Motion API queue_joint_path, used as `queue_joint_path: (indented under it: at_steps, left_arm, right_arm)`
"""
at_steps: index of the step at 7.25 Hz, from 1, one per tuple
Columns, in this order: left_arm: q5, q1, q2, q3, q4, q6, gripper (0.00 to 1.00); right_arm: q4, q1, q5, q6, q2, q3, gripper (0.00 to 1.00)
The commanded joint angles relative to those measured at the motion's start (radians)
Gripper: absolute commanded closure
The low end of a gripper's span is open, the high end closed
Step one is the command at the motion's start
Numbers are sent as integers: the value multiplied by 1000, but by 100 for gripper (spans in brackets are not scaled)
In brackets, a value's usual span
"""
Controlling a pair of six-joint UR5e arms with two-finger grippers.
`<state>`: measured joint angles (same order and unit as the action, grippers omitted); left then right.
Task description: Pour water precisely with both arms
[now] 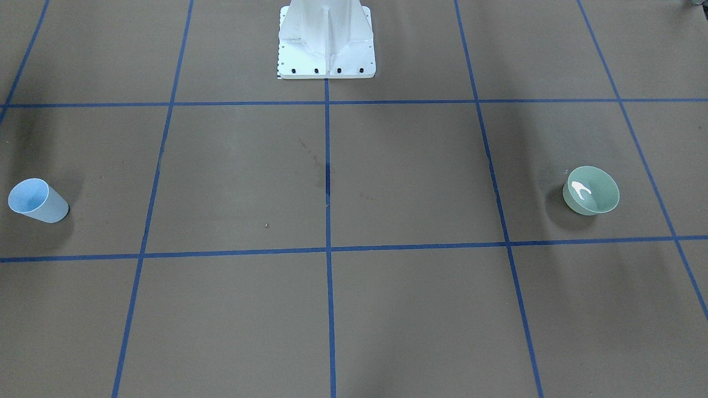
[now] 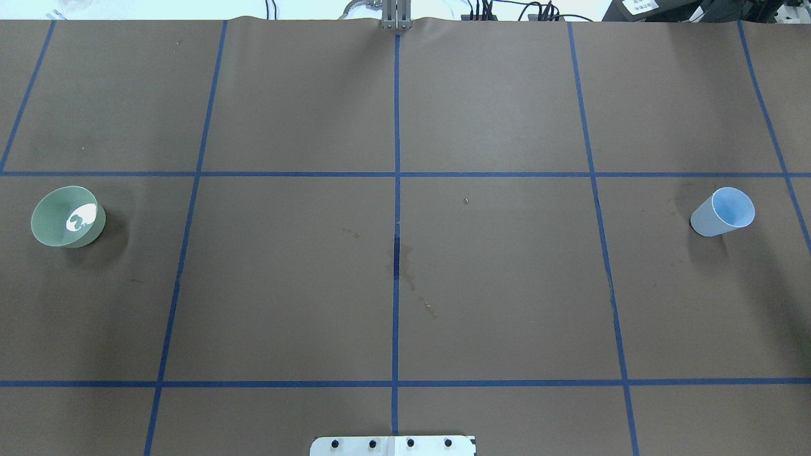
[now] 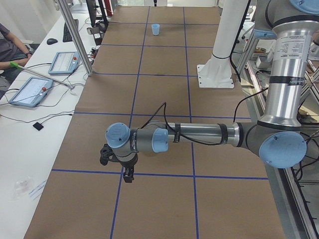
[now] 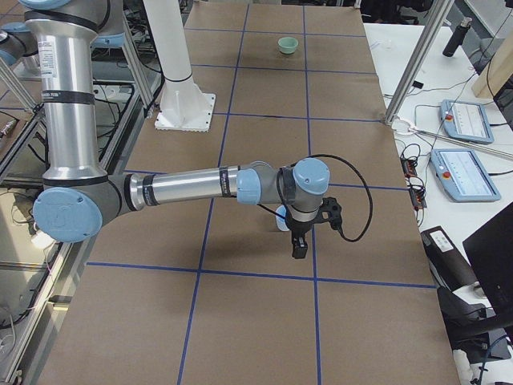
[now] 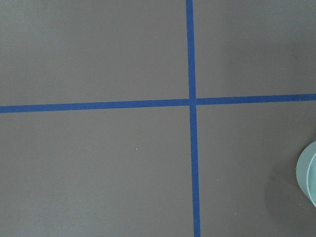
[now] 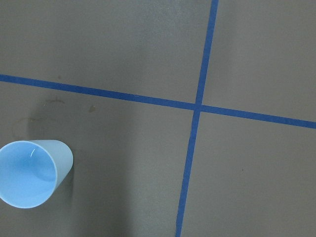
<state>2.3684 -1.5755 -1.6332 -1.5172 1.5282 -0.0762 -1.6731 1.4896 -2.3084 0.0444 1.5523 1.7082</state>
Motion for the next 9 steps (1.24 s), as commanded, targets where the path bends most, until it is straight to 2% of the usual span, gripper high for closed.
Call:
queue_joint_path:
  at_steps: [1,8,9]
  left_arm:
    - [0,0,-1,-1,3,1,0]
    - [0,3,-1,-8,30,-7,0]
    - [2,3,3,-8,32,-5,0]
  right_arm:
    - [-1,0,1,0,0,2,0]
    - [1,0,4,-8,-3,5,0]
    - [-4,0,4,-9,0,31,0]
